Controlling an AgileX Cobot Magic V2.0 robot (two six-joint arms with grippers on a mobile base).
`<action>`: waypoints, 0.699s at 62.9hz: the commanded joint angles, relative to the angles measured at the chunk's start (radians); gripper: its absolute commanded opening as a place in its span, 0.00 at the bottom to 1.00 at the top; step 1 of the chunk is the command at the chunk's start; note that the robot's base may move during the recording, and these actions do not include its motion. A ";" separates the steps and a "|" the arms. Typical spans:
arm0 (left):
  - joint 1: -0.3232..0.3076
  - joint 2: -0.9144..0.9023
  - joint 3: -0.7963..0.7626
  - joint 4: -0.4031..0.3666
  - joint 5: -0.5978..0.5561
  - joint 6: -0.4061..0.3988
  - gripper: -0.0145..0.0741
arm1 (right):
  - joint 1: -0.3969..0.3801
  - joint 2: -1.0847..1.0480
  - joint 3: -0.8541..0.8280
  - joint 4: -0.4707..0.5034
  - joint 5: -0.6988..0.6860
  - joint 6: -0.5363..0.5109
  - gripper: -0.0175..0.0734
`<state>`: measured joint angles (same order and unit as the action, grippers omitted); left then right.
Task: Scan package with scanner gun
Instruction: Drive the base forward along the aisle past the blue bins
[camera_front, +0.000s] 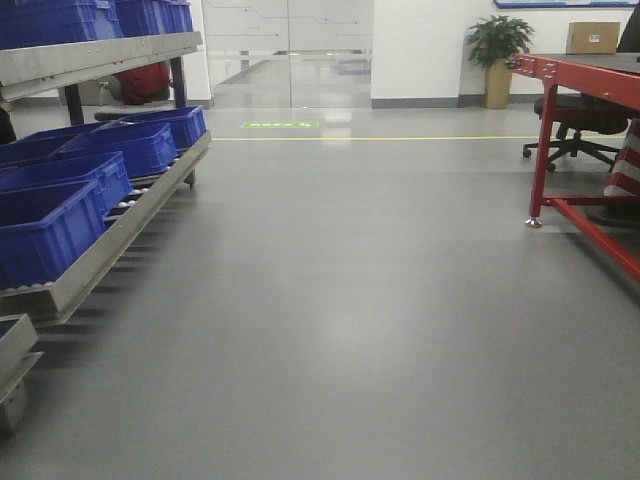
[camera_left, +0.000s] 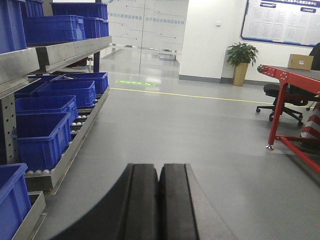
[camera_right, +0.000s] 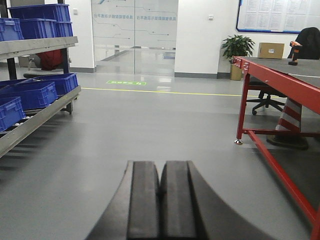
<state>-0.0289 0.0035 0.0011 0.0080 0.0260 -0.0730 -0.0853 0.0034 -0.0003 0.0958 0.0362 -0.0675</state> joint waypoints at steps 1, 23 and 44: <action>-0.003 -0.003 -0.001 -0.001 -0.013 0.001 0.04 | -0.004 -0.003 0.000 0.004 -0.022 -0.002 0.01; -0.003 -0.003 -0.001 -0.001 -0.013 0.001 0.04 | -0.004 -0.003 0.000 0.004 -0.022 -0.002 0.01; -0.003 -0.003 -0.001 -0.001 -0.013 0.001 0.04 | -0.004 -0.003 0.000 0.004 -0.022 -0.002 0.01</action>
<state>-0.0289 0.0035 0.0011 0.0080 0.0260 -0.0730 -0.0853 0.0034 -0.0003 0.0958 0.0362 -0.0675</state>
